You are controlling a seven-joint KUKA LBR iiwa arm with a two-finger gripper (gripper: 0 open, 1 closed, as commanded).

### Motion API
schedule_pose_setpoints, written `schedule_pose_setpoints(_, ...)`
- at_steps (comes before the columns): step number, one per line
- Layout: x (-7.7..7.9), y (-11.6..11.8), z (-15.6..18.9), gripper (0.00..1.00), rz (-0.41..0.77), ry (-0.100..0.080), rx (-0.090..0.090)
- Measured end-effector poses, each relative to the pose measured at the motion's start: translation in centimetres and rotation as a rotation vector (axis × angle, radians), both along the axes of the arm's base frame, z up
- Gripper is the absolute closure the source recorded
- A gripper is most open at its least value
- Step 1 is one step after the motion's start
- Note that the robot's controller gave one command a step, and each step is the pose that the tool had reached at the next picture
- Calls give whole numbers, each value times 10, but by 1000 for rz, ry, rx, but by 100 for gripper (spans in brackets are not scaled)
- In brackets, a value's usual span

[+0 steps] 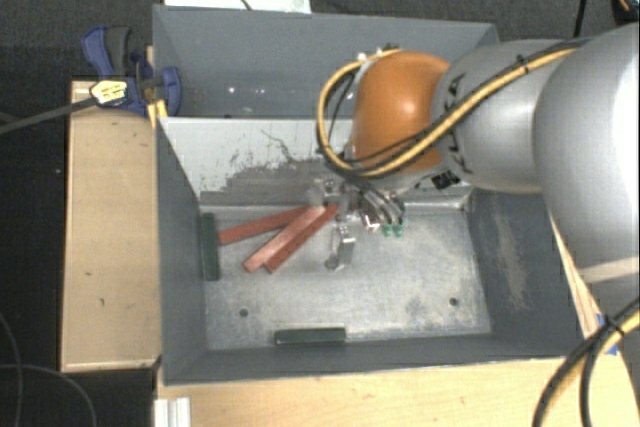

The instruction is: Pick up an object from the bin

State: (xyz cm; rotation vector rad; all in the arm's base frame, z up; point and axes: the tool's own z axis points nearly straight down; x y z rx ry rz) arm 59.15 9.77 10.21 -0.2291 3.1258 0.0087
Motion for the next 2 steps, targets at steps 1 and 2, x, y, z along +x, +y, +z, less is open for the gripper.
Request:
schedule_pose_setpoints(1,2,73,12,0,280,-1,-3)
schedule_pose_setpoints(2,-4,52,-33,0,455,6,-7)
